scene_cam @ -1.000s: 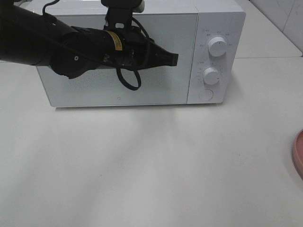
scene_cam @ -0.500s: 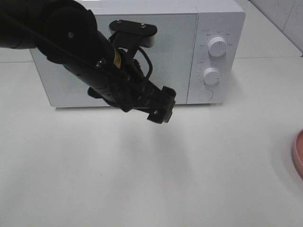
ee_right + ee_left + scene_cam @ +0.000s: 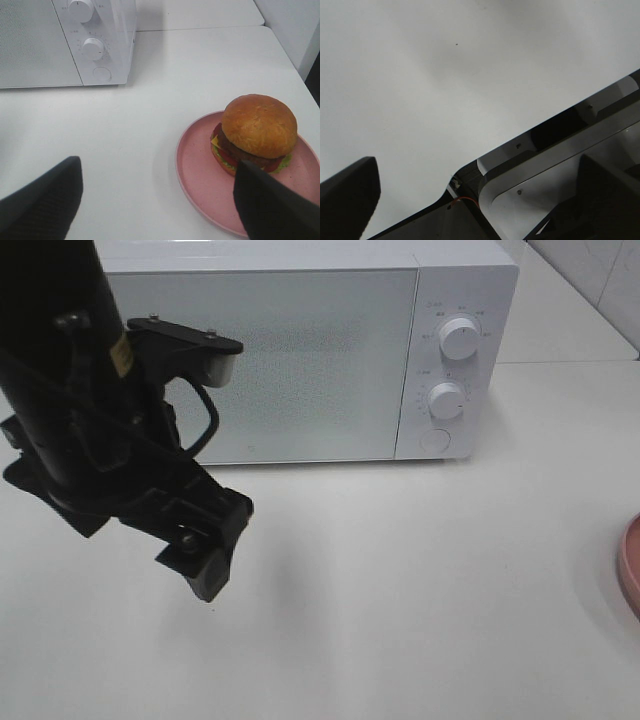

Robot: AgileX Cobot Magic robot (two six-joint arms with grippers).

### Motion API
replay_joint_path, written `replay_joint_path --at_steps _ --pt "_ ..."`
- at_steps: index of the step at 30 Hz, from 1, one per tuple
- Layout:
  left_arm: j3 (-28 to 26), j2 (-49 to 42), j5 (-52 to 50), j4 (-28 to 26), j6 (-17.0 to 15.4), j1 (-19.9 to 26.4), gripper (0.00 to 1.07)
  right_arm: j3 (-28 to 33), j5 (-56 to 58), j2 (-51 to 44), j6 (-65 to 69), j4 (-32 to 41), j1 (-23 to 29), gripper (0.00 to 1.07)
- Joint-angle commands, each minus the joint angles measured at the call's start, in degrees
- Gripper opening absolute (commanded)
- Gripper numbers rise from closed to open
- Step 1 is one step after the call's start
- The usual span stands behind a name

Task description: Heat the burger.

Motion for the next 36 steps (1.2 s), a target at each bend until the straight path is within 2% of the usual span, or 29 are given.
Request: replay_joint_path --at_steps 1,2,3,4,5,6,7,8,9,10,11,12,13,14,15,16,17,19,20,21,23,24,25,26,27,28,30,34,36 --pt "-0.3 -3.8 2.8 1.7 0.2 4.0 1.01 0.0 -0.4 -1.7 -0.4 0.0 -0.5 0.74" --pt "-0.3 -5.6 3.1 1.7 1.7 7.5 1.01 0.0 -0.4 -1.7 -0.4 0.0 -0.5 0.74" --pt "-0.3 -5.6 3.1 1.7 1.7 7.5 1.01 0.0 -0.4 -1.7 -0.4 0.0 -0.5 0.74" --pt "-0.3 -6.7 3.3 1.7 2.7 9.7 1.01 0.0 -0.4 -1.7 -0.4 0.0 -0.5 0.74" --pt "-0.3 -8.6 3.7 1.5 5.0 14.7 1.01 0.0 -0.4 -1.7 -0.4 0.0 -0.5 0.74" --pt "-0.3 -8.6 3.7 1.5 5.0 14.7 1.01 0.0 -0.4 -1.7 -0.4 0.0 -0.5 0.74" --pt "-0.3 -9.6 4.2 1.3 6.4 17.5 1.01 0.0 -0.4 -1.7 -0.4 0.0 -0.5 0.74" --pt "-0.3 -11.3 5.3 0.7 8.9 22.9 1.01 0.0 -0.4 -1.7 -0.4 0.0 -0.5 0.74" --pt "-0.3 -11.3 5.3 0.7 8.9 22.9 1.01 0.0 -0.4 -1.7 -0.4 0.0 -0.5 0.74" --pt "-0.3 -12.2 6.0 -0.1 10.3 26.0 1.01 0.0 -0.4 -1.7 -0.4 0.0 -0.5 0.74" --pt "-0.2 -13.8 6.8 -1.3 12.9 31.5 1.01 0.0 -0.4 -1.7 -0.4 0.0 -0.5 0.74" --pt "-0.2 -13.8 6.8 -1.3 12.9 31.5 1.01 0.0 -0.4 -1.7 -0.4 0.0 -0.5 0.74" --pt "0.0 -14.5 6.9 -1.9 13.7 34.3 1.01 0.0 -0.4 -1.7 -0.4 0.0 -0.5 0.74" --pt "1.3 -16.4 6.8 -3.6 15.5 39.8 1.01 0.0 -0.4 -1.7 -0.4 0.0 -0.5 0.74" --pt "1.3 -16.4 6.8 -3.6 15.5 39.8 1.01 0.0 -0.4 -1.7 -0.4 0.0 -0.5 0.74" --pt "3.4 -18.6 6.6 -5.2 16.3 44.1 1.01 0.0 -0.4 -1.7 -0.4 0.0 -0.5 0.74" --pt "3.4 -18.6 6.6 -5.2 16.3 44.1 1.01 0.0 -0.4 -1.7 -0.4 0.0 -0.5 0.74" --pt "8.7 -23.3 5.5 -7.4 16.1 48.9 1.01 0.0 -0.4 -1.7 -0.4 0.0 -0.5 0.74" --pt "8.7 -23.3 5.5 -7.4 16.1 48.9 1.01 0.0 -0.4 -1.7 -0.4 0.0 -0.5 0.74" --pt "12.1 -26.6 4.9 -7.5 16.2 50.4 1.01 0.0 -0.4 -1.7 -0.4 0.0 -0.5 0.74" --pt "13.6 -28.2 4.7 -7.0 16.2 50.4 1.01 0.0 -0.4 -1.7 -0.4 0.0 -0.5 0.74" --pt "17.5 -32.4 4.0 -6.0 16.3 50.4 1.01 0.0 -0.4 -1.7 -0.4 0.0 -0.5 0.74" --pt "17.5 -32.4 4.0 -6.0 16.3 50.4 1.01 0.0 -0.4 -1.7 -0.4 0.0 -0.5 0.74" --pt "19.0 -34.7 3.7 -5.8 16.3 50.4 1.00 0.0 -0.4 -1.7 -0.4 0.0 -0.5 0.74" --pt "22.7 -38.9 2.9 -5.7 16.3 50.4 1.00 0.0 -0.4 -1.7 -0.4 0.0 -0.5 0.74" --pt "22.7 -38.9 2.9 -5.7 16.3 50.4 1.00 0.0 -0.4 -1.7 -0.4 0.0 -0.5 0.74" --pt "27.4 -45.8 1.7 -5.1 16.5 50.4 1.00 0.0 -0.4 -1.7 -0.4 0.0 -0.5 0.74" --pt "31.6 -53.1 1.3 -3.3 16.5 50.4 1.00 0.0 -0.4 -1.7 -0.4 0.0 -0.5 0.74" --pt "35.6 -60.7 1.3 -1.5 16.5 50.4 1.00 0.0 -0.4 -1.7 -0.4 0.0 -0.5 0.74"
